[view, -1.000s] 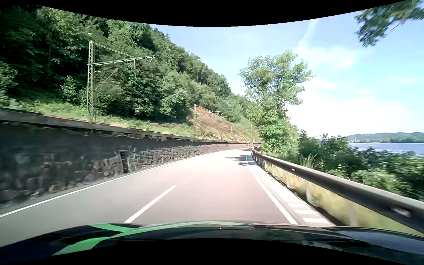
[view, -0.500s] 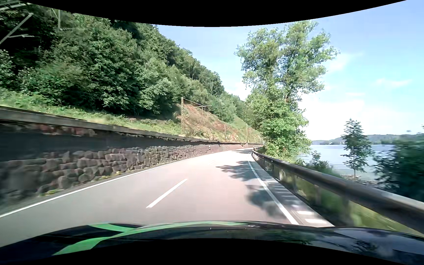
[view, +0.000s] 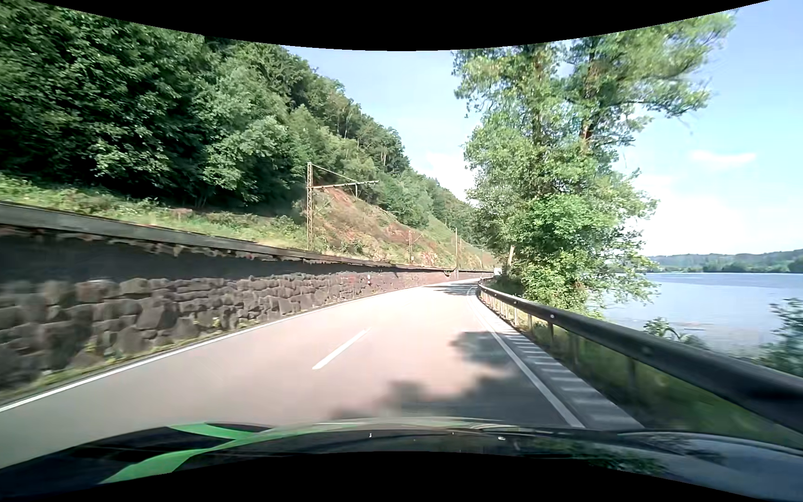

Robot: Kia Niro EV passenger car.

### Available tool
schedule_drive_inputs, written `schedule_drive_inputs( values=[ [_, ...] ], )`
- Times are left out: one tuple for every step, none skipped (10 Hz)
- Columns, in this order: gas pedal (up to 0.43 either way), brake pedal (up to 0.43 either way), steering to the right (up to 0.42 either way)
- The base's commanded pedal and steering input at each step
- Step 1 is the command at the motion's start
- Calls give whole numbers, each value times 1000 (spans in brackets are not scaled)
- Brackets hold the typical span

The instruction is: Follow the waypoints while adhering to traffic rules and regulations

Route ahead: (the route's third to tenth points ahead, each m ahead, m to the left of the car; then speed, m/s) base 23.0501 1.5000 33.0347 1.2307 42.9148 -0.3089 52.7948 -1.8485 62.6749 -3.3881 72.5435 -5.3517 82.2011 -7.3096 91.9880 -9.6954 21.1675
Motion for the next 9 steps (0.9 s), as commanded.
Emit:
schedule_drive_inputs(
  values=[
    [150, 0, 20],
    [150, 0, 20],
    [150, 0, 20],
    [157, 0, 20],
    [169, 0, 19],
    [177, 0, 19],
    [197, 0, 19],
    [209, 0, 19],
    [220, 0, 18]
  ],
)
